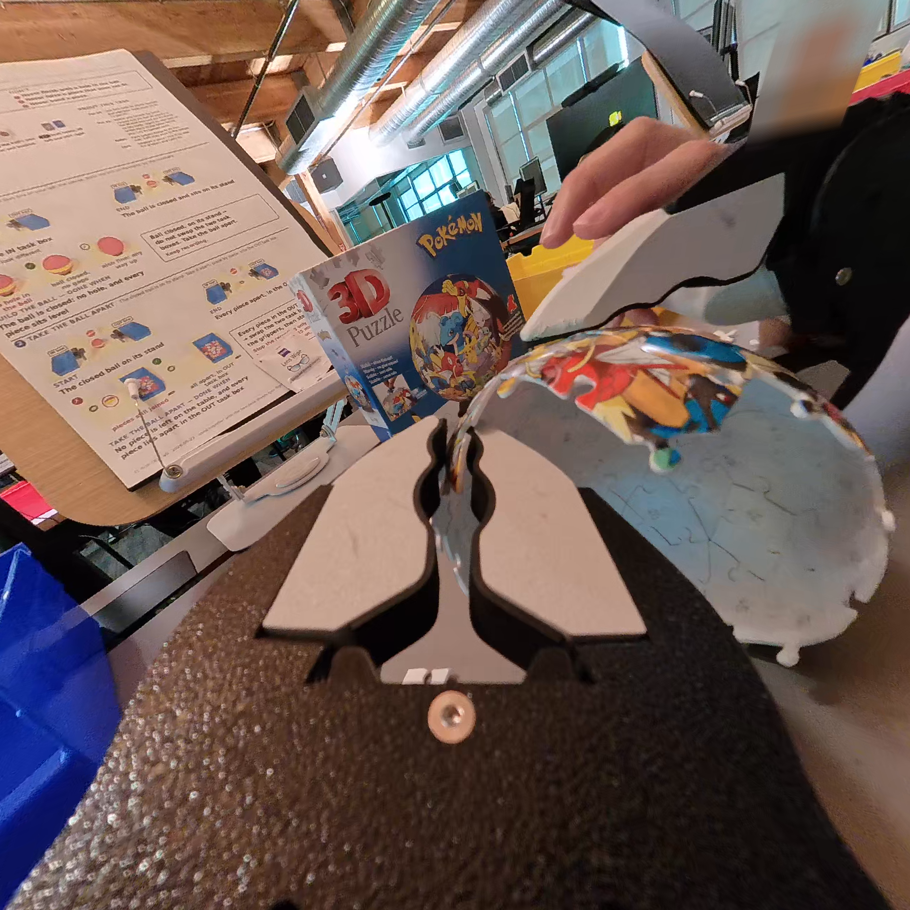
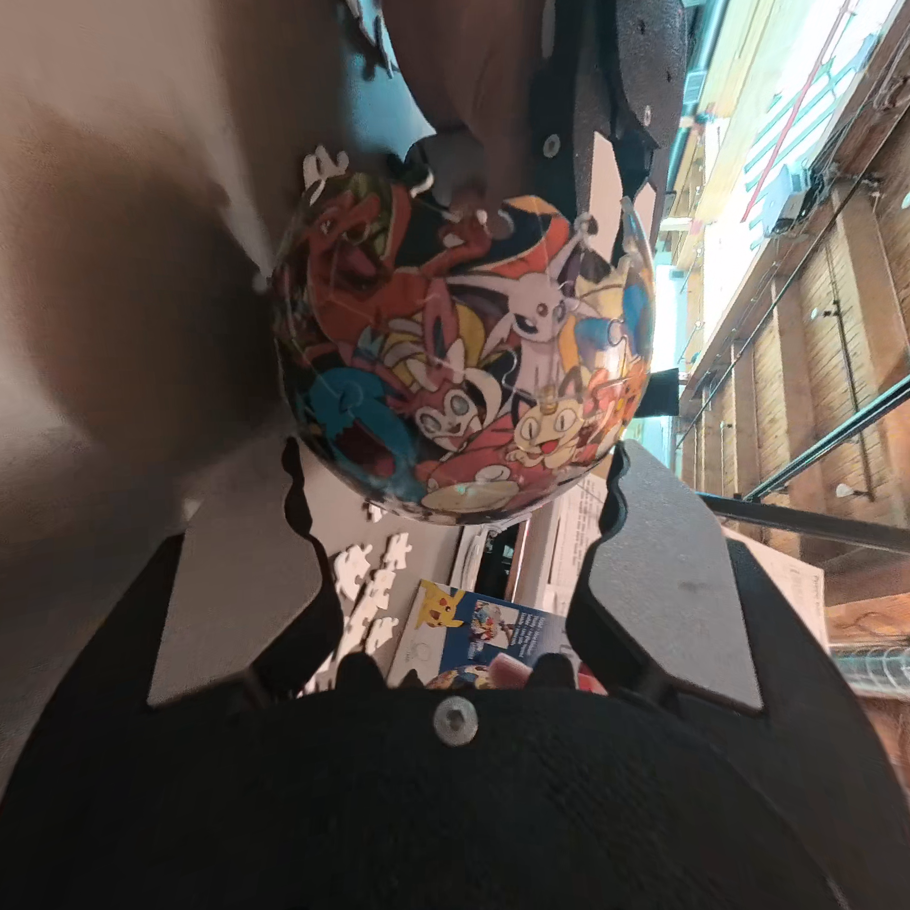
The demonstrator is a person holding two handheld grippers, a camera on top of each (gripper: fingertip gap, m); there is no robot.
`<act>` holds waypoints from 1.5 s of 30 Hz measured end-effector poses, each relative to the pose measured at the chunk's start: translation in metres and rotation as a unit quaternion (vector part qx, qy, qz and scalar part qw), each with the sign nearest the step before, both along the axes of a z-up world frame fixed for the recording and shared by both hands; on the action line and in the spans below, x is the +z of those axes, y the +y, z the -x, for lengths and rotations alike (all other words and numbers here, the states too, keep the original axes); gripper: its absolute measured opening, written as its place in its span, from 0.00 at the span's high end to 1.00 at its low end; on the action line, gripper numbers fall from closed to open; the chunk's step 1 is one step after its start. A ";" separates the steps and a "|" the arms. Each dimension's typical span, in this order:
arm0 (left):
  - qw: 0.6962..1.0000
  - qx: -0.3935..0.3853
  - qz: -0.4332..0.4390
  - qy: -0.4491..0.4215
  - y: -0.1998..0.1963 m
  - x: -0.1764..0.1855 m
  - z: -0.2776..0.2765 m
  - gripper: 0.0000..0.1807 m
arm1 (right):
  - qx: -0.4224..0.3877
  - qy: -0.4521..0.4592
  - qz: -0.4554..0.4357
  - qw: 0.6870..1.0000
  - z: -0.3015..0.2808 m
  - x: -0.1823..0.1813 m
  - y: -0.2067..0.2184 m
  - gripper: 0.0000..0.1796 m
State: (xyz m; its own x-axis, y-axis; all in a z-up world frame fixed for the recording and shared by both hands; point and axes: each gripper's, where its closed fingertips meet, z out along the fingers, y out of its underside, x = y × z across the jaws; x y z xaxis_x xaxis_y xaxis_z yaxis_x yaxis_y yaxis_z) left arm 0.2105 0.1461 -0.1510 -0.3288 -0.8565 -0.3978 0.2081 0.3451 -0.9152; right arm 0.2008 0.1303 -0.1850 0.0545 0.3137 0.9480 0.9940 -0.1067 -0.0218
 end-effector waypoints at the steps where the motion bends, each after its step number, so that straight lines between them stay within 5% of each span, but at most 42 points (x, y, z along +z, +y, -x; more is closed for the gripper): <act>1: 1.000 0.000 0.002 0.000 0.000 0.000 0.000 0.97 | 0.003 -0.007 0.004 1.000 -0.001 0.001 0.000 0.36; 27: 0.999 -0.032 0.001 -0.005 -0.003 0.001 0.002 0.95 | 0.105 -0.167 0.061 0.978 0.040 -0.002 -0.017 0.34; 36: 0.999 -0.038 0.007 0.024 0.004 0.000 0.009 0.74 | 0.102 -0.157 0.089 0.978 0.045 -0.004 -0.016 0.35; 41: 0.992 -0.051 0.004 0.119 0.017 -0.007 0.029 0.66 | 0.097 -0.118 0.091 0.984 0.043 -0.007 -0.017 0.35; 45: 0.943 -0.078 0.016 0.322 0.016 -0.041 0.075 0.64 | 0.097 -0.116 0.093 0.984 0.039 -0.007 -0.019 0.35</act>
